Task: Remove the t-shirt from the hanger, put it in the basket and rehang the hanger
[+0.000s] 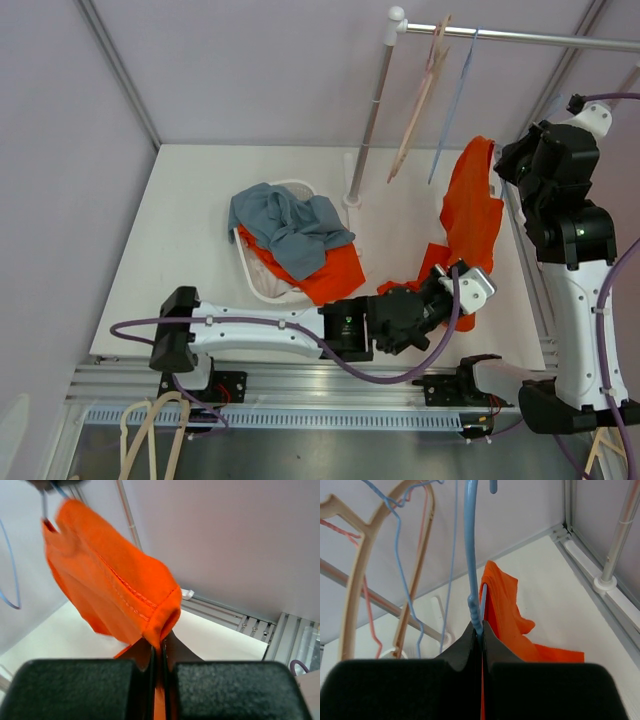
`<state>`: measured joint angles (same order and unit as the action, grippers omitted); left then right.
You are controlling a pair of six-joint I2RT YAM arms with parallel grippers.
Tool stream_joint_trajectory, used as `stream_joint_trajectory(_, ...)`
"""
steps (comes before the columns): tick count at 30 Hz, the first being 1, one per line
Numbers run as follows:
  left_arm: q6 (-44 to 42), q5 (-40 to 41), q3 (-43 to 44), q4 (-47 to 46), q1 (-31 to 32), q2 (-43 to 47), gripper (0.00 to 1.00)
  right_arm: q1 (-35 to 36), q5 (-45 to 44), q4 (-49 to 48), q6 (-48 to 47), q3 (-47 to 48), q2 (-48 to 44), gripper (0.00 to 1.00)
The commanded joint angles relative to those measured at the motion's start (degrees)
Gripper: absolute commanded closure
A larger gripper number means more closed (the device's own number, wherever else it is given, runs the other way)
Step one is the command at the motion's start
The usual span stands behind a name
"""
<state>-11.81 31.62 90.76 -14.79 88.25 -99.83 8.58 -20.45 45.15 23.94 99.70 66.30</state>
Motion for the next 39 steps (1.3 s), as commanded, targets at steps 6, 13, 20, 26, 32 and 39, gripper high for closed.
stream_joint_trajectory(6,-9.90,4.68,2.48,-3.07,7.02,10.00,0.99,0.39,-3.46,-5.77,1.10,-3.98,2.51,1.00)
stream_joint_trajectory(13,-6.48,2.23,2.23,1.34,7.20,15.01,0.99,0.39,-6.09,-6.83,-0.12,-4.17,2.43,1.00)
stream_joint_trajectory(20,3.01,-1.03,-11.01,1.35,10.01,19.06,0.99,0.39,-8.12,-5.51,-1.97,3.30,6.20,1.00)
stream_joint_trajectory(26,8.73,-4.54,-22.52,-2.96,12.82,22.13,0.99,0.30,-8.82,-5.59,-2.67,5.94,8.84,1.00)
stream_joint_trajectory(32,11.29,-4.28,-26.07,-3.93,12.74,19.51,0.99,0.30,-5.67,-2.70,-1.89,9.11,9.99,1.00)
stream_joint_trajectory(39,21.64,-13.33,-16.61,6.20,-4.97,9.94,0.99,0.47,5.39,8.88,-0.04,16.38,6.82,1.00)
